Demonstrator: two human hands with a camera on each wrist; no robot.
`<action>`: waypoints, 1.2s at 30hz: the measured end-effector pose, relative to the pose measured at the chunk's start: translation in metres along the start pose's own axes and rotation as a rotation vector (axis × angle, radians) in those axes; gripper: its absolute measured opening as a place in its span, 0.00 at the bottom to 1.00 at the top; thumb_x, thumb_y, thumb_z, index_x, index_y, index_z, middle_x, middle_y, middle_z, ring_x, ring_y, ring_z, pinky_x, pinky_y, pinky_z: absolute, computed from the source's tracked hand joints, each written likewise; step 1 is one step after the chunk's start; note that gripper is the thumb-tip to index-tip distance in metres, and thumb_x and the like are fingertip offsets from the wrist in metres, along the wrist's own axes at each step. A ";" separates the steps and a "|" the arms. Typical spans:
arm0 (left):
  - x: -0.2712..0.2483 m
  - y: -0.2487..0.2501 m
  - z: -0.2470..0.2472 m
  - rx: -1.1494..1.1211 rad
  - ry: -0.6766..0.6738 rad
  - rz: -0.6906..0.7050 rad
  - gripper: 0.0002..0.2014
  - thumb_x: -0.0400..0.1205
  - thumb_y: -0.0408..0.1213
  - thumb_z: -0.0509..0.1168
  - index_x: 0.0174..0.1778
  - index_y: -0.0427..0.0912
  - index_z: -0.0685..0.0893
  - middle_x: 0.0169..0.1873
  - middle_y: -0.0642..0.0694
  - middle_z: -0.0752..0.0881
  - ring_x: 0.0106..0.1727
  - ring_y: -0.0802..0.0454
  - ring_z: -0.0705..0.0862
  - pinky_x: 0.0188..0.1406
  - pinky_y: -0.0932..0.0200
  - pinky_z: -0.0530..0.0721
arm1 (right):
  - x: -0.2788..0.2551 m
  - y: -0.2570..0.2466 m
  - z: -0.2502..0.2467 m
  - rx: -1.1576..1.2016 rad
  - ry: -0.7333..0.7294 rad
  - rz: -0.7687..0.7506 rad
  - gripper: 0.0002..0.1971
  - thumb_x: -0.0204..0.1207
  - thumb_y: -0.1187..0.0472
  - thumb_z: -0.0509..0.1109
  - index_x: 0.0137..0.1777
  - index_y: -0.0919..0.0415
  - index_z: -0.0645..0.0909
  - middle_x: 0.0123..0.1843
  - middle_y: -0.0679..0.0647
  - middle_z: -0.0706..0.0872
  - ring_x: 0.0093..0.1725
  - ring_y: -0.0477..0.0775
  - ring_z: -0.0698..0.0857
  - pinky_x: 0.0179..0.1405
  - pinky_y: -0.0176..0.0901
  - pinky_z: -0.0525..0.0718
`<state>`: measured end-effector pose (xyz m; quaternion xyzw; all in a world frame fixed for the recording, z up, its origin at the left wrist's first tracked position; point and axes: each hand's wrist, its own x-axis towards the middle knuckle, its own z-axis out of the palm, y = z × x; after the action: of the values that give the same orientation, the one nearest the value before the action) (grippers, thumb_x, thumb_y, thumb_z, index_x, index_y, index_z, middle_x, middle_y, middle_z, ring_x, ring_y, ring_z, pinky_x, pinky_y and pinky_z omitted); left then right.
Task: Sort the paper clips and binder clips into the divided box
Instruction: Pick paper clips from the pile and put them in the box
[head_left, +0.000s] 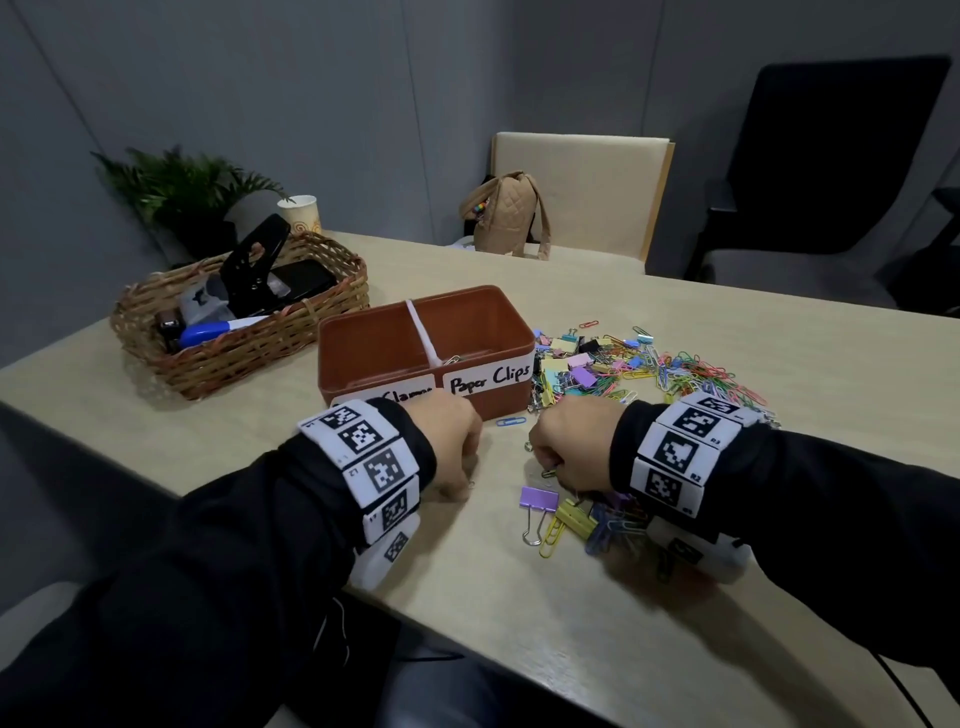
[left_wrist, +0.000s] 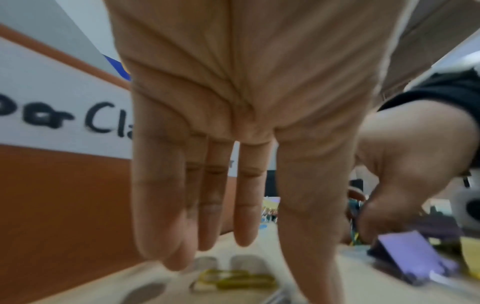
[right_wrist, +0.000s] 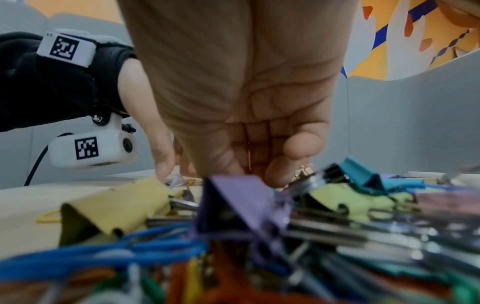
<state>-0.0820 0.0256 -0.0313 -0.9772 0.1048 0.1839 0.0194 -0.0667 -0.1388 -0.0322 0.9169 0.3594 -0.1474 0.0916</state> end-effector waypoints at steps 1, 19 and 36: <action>0.000 0.000 0.000 0.015 -0.028 -0.004 0.17 0.69 0.43 0.78 0.53 0.47 0.85 0.49 0.51 0.85 0.47 0.52 0.83 0.37 0.61 0.78 | 0.000 0.001 0.001 0.001 0.012 0.001 0.07 0.75 0.69 0.63 0.42 0.56 0.77 0.41 0.52 0.78 0.42 0.55 0.76 0.26 0.34 0.66; 0.014 0.005 0.000 0.058 0.017 0.041 0.16 0.71 0.49 0.76 0.50 0.44 0.91 0.46 0.48 0.90 0.47 0.49 0.87 0.42 0.58 0.86 | 0.009 0.041 -0.029 0.954 0.618 0.220 0.09 0.74 0.70 0.72 0.38 0.55 0.82 0.31 0.52 0.85 0.27 0.45 0.83 0.27 0.33 0.81; 0.015 0.015 -0.002 0.153 0.039 0.060 0.09 0.81 0.37 0.63 0.50 0.39 0.86 0.48 0.43 0.87 0.50 0.45 0.85 0.48 0.54 0.86 | 0.011 0.039 -0.031 0.853 0.673 0.182 0.09 0.72 0.70 0.73 0.41 0.54 0.84 0.31 0.46 0.84 0.31 0.44 0.82 0.36 0.39 0.84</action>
<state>-0.0702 0.0078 -0.0347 -0.9726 0.1483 0.1569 0.0864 -0.0258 -0.1511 -0.0040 0.8967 0.1966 0.0297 -0.3956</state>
